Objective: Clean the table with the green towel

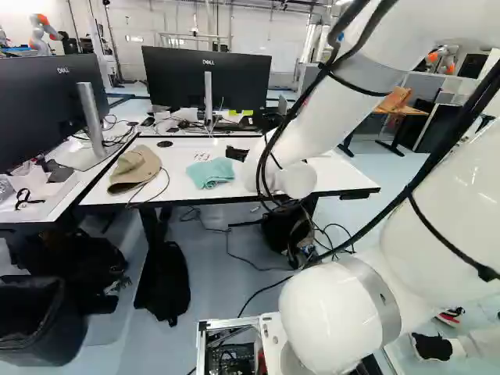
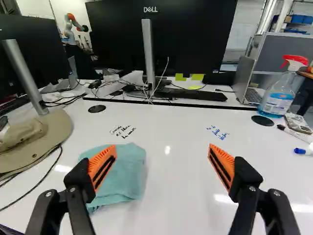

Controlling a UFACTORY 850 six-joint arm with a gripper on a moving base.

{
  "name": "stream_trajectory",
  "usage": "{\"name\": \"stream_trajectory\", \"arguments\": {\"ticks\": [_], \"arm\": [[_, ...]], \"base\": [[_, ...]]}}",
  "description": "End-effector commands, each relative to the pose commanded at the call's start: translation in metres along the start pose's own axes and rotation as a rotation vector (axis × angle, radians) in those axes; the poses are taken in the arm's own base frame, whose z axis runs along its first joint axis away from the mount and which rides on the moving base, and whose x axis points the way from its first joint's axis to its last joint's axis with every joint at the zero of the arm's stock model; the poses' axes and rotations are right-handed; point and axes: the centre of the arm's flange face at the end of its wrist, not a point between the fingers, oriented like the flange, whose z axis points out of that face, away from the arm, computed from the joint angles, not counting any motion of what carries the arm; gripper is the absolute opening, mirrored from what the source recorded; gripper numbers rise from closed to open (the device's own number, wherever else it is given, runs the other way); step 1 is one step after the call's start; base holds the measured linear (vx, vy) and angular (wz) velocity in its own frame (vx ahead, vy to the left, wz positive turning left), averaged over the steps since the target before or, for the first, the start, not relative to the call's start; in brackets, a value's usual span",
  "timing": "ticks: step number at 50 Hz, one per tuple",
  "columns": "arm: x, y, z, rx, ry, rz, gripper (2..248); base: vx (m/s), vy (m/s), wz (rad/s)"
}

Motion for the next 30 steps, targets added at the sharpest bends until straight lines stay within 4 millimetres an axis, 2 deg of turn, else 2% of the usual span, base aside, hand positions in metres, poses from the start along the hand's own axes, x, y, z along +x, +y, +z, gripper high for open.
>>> {"name": "stream_trajectory", "arguments": {"ticks": [30], "arm": [[0.009, -0.037, 0.029, 0.096, -0.006, -0.023, 247]], "base": [[0.0, 0.0, 0.0]]}}
